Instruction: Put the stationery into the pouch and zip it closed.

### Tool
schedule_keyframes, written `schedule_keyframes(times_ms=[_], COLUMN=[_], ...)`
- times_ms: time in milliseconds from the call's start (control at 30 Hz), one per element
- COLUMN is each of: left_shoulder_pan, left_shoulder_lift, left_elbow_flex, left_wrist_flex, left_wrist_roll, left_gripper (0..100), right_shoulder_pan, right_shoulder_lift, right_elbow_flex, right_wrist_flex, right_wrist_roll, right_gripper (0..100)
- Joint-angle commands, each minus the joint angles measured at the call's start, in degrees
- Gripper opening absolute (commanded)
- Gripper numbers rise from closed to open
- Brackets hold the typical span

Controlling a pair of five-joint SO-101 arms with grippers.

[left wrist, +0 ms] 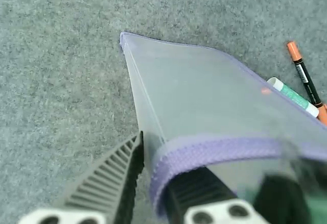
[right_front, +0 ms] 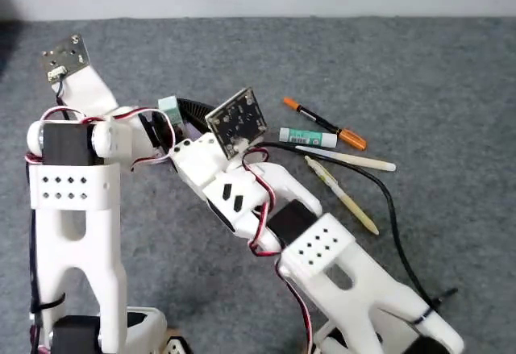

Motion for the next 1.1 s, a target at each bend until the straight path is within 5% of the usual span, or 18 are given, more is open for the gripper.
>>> schedule_keyframes(times_ms=[0, 233, 1067], left_shoulder_pan=[-0.18, -0.18, -0.18], left_shoulder_lift=[0.62, 0.62, 0.7], left_elbow_flex=[-1.89, -1.89, -1.89], left_wrist_flex=[1.05, 1.05, 0.97], left_wrist_roll=[0.79, 0.79, 0.97], left_gripper=[1, 1, 1], right_shoulder_pan=[1.36, 2.33, 0.31], right_shoulder_lift=[1.01, 1.63, -11.91], right_elbow_flex=[-0.53, -0.88, -7.47], right_wrist_flex=[-1.98, 3.38, 18.68], right_wrist_roll=[0.62, 0.62, 0.26], right_gripper=[0.9, 15.5, 15.6])
